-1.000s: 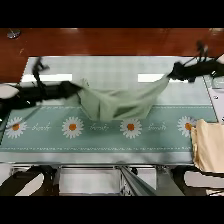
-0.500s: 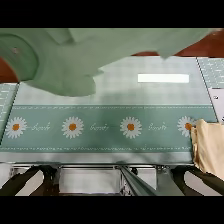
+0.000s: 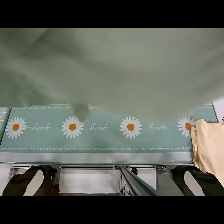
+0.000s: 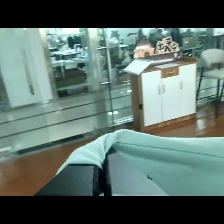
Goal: Fold the shirts.
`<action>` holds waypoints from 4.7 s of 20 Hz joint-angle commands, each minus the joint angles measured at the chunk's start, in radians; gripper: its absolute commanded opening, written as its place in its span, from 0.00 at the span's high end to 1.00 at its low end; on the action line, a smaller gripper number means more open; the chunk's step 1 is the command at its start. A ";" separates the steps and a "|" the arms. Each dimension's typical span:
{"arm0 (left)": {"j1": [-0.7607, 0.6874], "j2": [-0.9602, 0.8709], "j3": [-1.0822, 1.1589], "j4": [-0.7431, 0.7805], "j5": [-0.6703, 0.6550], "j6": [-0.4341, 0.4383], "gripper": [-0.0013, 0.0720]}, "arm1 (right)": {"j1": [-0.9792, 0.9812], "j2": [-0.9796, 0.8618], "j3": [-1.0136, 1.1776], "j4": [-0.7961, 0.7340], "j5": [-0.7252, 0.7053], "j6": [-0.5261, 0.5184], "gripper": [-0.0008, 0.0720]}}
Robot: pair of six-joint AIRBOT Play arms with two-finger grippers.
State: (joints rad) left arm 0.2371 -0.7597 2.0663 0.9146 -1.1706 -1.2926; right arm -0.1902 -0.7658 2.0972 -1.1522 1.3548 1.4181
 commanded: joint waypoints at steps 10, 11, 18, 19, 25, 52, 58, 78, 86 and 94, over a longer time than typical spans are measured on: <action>-0.003 0.045 -0.744 0.090 -0.051 -0.054 0.95 | 0.001 -0.005 -0.811 0.258 -0.055 -0.092 0.96; -0.009 0.015 -0.807 0.087 -0.002 -0.054 0.95 | 0.001 -0.063 -0.854 0.264 -0.103 -0.102 0.96; -0.126 -0.378 -0.913 0.086 0.378 -0.056 0.95 | 0.014 -0.593 -0.797 0.466 -0.395 -0.172 0.96; -0.140 -0.439 -0.902 0.077 0.429 -0.056 0.95 | 0.027 -0.669 -0.745 0.465 -0.425 -0.162 0.96; -0.170 -0.713 -0.805 -0.117 0.500 -0.056 0.95 | 0.095 -1.021 -0.408 0.468 -0.460 0.020 0.94; 0.308 -0.533 -1.549 -0.273 0.056 0.145 0.02 | -0.319 -0.345 -1.501 0.349 -0.151 -0.212 0.13; 0.220 -0.536 -1.501 -0.272 -0.002 0.215 0.95 | -0.339 -0.345 -1.506 0.146 -0.100 -0.094 0.13; 0.217 -0.504 -1.395 -0.426 -0.064 0.238 0.95 | 0.004 -0.541 -1.234 0.272 -0.170 -0.068 0.96; 0.217 -0.246 -0.669 -0.681 0.049 0.242 0.95 | 0.001 -0.480 -0.231 0.200 -0.067 0.021 0.96; 0.217 0.005 -0.221 -0.133 0.080 0.041 0.95 | 0.000 -0.157 0.001 0.021 -0.065 0.021 0.96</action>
State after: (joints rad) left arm 0.4538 -0.8536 1.7378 0.5877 -1.0760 -1.1843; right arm -0.1913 -1.0416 2.0533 -1.0424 1.2896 1.4345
